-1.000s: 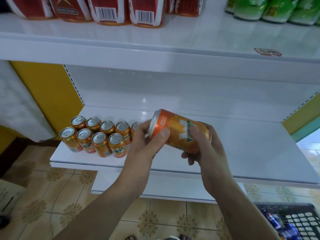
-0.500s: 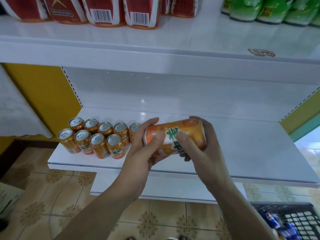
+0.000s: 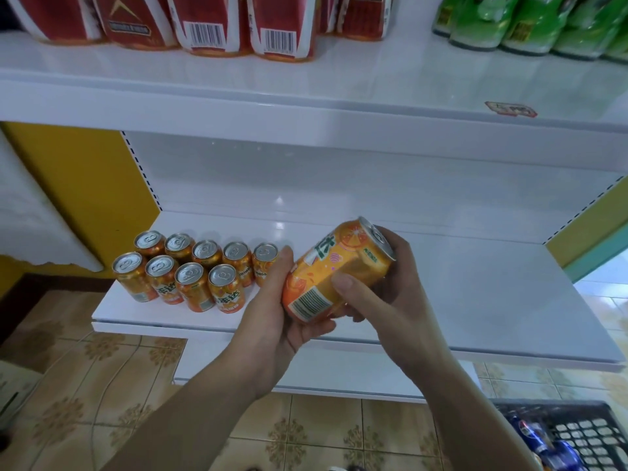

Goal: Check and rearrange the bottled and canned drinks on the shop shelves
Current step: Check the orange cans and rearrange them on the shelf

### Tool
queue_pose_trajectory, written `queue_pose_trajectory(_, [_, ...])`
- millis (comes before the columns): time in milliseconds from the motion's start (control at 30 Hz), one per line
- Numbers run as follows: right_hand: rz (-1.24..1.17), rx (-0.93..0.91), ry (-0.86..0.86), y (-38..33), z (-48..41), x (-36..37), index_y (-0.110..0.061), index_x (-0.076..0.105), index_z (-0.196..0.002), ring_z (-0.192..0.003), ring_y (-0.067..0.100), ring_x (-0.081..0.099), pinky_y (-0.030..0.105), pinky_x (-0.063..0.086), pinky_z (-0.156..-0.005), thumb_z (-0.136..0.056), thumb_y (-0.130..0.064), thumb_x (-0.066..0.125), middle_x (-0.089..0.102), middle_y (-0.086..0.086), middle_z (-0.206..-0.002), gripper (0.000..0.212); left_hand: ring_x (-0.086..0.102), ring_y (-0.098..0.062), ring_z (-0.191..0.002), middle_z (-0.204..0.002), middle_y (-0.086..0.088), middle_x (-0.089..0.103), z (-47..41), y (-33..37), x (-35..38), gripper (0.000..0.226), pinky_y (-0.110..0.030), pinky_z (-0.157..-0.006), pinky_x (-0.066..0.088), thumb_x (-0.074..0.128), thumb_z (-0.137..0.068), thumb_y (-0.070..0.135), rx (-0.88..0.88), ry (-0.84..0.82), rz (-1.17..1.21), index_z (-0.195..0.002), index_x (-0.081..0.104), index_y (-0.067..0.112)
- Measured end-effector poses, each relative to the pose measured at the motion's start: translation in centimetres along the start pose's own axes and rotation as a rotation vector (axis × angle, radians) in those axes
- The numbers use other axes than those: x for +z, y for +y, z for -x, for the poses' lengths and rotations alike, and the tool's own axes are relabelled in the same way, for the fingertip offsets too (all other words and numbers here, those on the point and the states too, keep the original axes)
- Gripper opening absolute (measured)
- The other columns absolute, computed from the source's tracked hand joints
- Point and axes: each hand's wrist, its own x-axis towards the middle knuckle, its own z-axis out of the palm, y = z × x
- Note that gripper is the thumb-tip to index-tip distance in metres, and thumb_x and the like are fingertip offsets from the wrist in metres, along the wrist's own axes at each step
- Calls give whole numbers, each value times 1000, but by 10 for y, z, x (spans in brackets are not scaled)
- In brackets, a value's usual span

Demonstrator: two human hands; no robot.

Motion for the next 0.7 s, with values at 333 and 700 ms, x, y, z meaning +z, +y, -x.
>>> queue_pose_trajectory(333, [370,-231,167,0,8,9,-34,55,-122,-78,0,62,11,45,-59,-59,-35,97,65,-20,-103,76,55,-16,-129,-133,5,64,3,2,-6,55,-40,-109,46,53,-91,58,440,-7,-464,-136,58,28])
queue_pose_trajectory(700, [571,-493,210,25,12,-12,-30,48,-130,-76,-4,54,4,40,-63,-72,-47,74,52,-19,-114,66,54,-34,-125,-129,-10,60,14,-13,14,51,-52,-104,48,63,-87,18,663,-234,-488,-135,51,9])
